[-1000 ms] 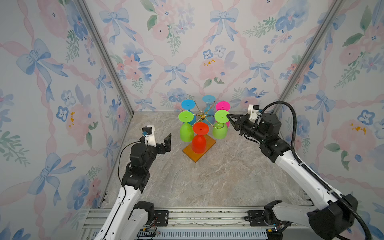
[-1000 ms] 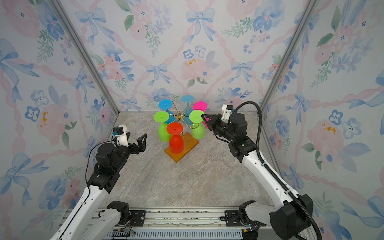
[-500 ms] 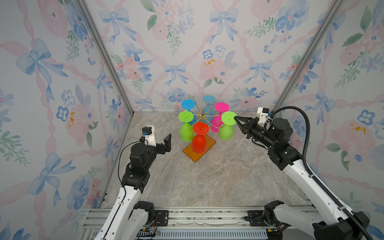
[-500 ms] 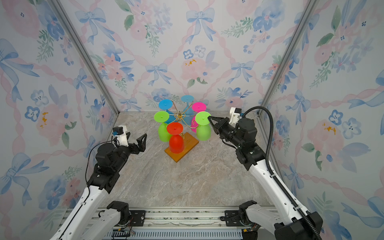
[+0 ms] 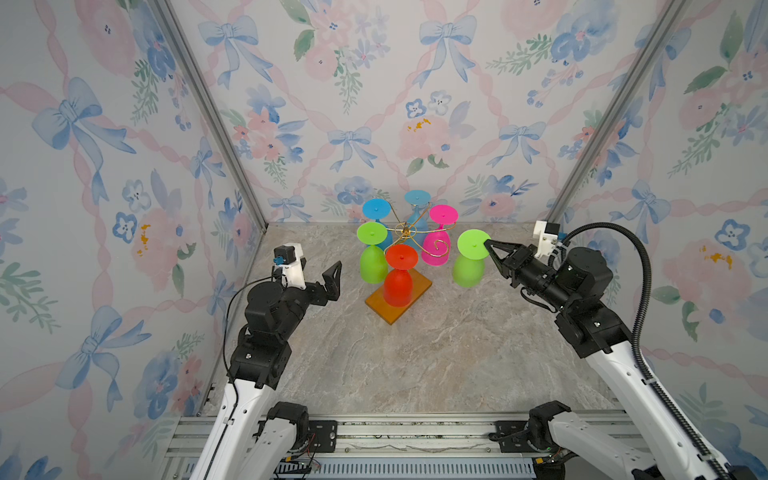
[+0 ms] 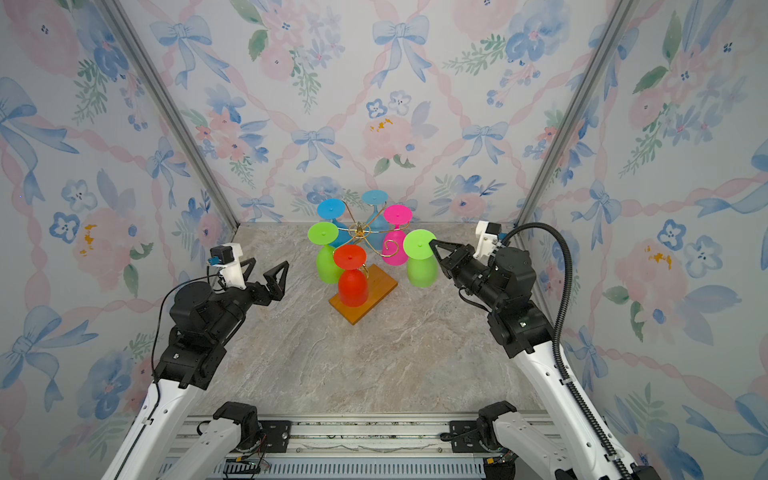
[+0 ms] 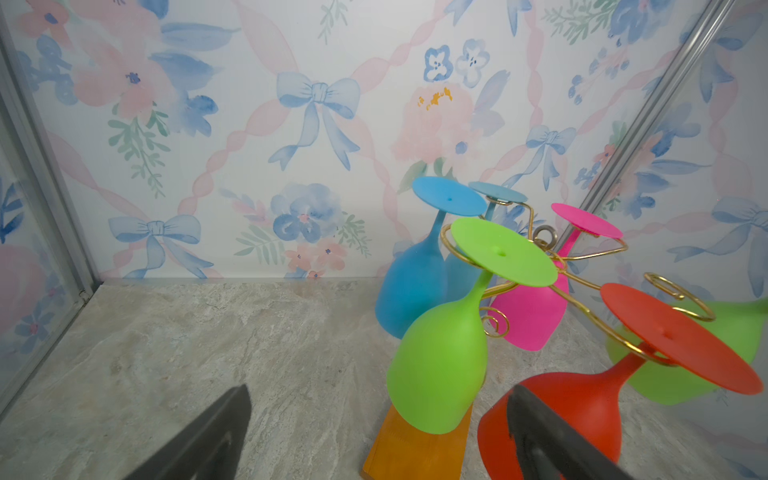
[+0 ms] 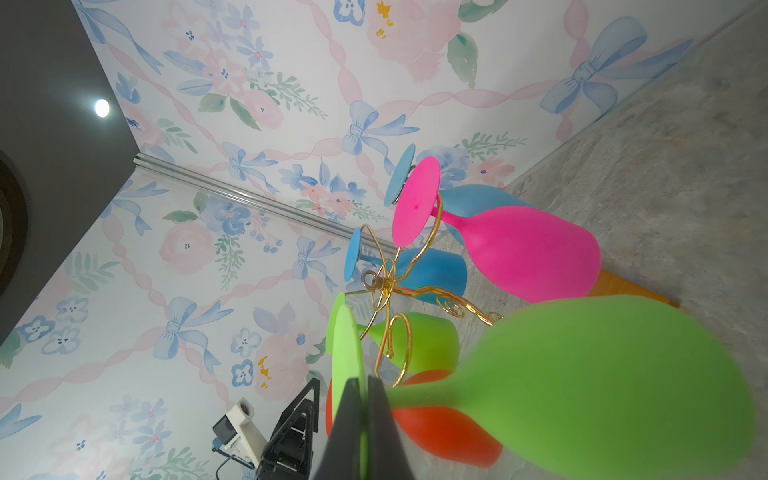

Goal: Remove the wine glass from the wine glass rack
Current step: 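Pull the glass from the rack with the right gripper while the left gripper approaches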

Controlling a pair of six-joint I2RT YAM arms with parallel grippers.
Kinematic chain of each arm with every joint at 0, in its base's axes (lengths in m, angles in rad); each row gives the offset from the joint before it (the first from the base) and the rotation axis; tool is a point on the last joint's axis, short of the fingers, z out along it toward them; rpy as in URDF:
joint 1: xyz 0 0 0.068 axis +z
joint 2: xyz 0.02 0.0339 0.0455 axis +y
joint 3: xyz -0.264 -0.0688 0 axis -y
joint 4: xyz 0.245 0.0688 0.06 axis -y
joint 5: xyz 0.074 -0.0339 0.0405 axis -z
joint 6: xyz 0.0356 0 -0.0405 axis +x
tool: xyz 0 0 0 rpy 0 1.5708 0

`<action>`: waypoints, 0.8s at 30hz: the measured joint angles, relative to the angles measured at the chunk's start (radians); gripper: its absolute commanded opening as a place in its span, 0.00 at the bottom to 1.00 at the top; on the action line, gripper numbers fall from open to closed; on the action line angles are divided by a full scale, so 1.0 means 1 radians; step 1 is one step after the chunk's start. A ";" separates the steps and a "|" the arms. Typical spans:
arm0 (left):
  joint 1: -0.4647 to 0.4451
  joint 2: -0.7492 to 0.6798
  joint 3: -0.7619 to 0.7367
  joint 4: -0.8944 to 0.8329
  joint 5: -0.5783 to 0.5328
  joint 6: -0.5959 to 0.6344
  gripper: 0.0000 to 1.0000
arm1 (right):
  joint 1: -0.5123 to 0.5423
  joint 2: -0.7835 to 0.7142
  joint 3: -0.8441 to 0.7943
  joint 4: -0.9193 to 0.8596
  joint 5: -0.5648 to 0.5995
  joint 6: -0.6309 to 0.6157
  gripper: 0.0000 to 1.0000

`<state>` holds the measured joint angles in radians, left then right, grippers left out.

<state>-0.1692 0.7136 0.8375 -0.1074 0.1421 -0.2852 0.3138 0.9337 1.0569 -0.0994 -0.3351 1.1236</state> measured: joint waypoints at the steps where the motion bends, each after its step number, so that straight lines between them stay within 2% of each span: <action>1: 0.000 0.003 0.027 -0.014 0.013 -0.006 0.98 | 0.000 -0.008 0.000 -0.015 0.000 -0.015 0.00; 6: 0.000 0.013 0.125 -0.066 0.096 -0.035 0.98 | 0.000 -0.051 -0.001 -0.092 0.000 -0.107 0.00; 17: -0.003 0.043 0.234 -0.104 0.457 -0.146 0.98 | -0.001 -0.137 0.001 -0.243 0.000 -0.309 0.00; 21: -0.058 0.070 0.248 -0.100 0.546 -0.202 0.96 | 0.000 -0.157 0.001 -0.243 -0.027 -0.353 0.00; 24: -0.131 0.098 0.247 -0.097 0.566 -0.242 0.96 | 0.006 -0.176 0.001 -0.243 -0.047 -0.386 0.00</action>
<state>-0.3000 0.8112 1.0847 -0.2047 0.7082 -0.5270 0.3199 0.7578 1.0576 -0.3428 -0.3817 0.7376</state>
